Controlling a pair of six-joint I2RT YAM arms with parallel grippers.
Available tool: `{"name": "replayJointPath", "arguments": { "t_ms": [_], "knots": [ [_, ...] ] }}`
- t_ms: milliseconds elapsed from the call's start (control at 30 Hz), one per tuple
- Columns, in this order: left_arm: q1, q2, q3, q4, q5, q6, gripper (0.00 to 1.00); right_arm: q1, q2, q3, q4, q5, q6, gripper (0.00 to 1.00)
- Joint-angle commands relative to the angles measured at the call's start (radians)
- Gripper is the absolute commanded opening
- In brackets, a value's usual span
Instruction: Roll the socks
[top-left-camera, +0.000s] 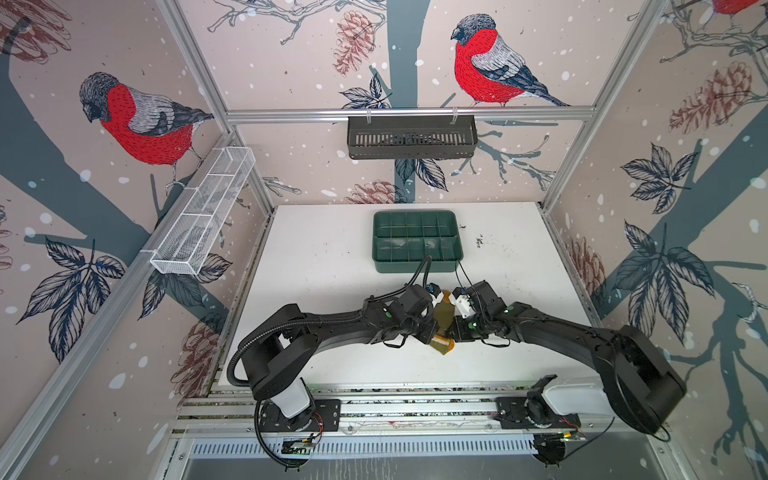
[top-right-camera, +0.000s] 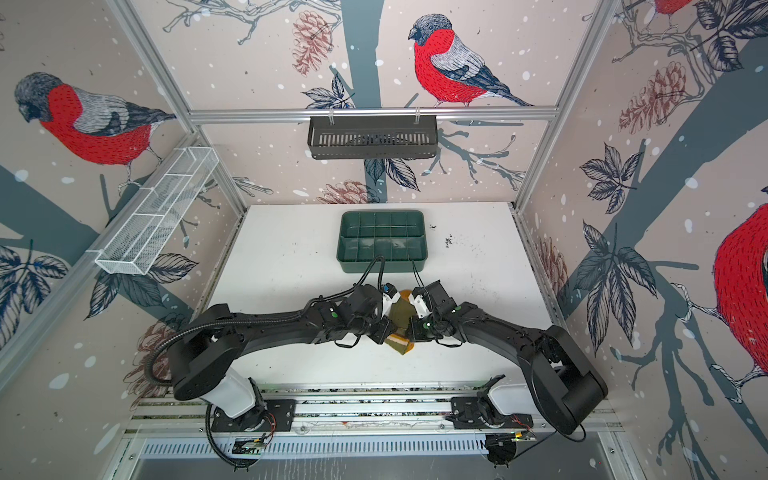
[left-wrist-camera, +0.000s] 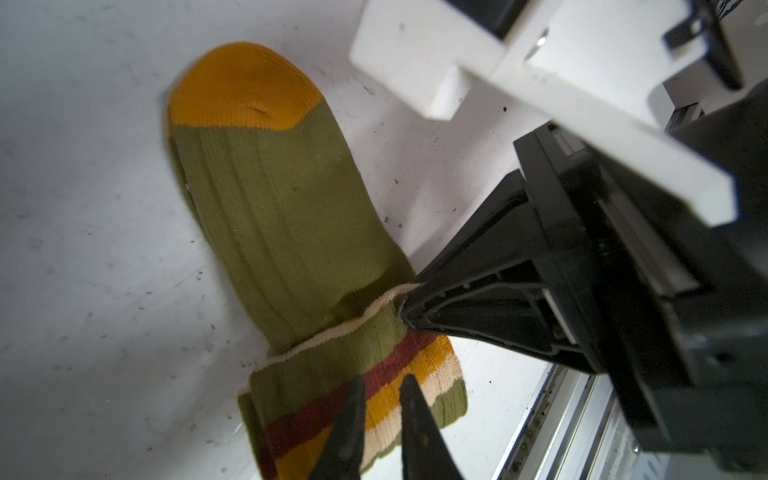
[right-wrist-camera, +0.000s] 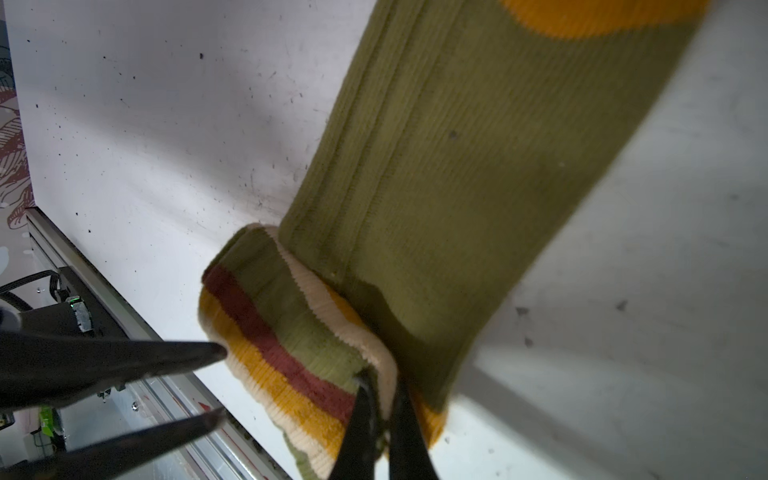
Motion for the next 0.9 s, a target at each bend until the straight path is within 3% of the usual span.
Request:
{"name": "replayJointPath", "arguments": {
  "t_ms": [0,267,400,633,867],
  "knots": [
    [-0.003,0.032,0.016,0.015,0.044,0.027,0.17,-0.005,-0.003,-0.005,-0.006,0.009,0.008,0.03],
    [0.006,0.108,0.025,0.003,0.01,0.039,0.16,-0.012,-0.011,-0.008,-0.007,0.012,0.004,0.04],
    [0.019,0.152,0.039,0.01,0.02,0.042,0.15,-0.012,-0.028,-0.01,-0.016,0.022,-0.003,0.14],
    [0.021,0.162,0.052,-0.009,0.035,0.046,0.14,-0.012,-0.138,0.007,-0.071,0.076,-0.025,0.48],
    [0.057,0.163,0.048,-0.005,0.088,0.051,0.14,0.065,-0.317,0.079,-0.18,0.196,-0.099,0.57]
  ]
}}
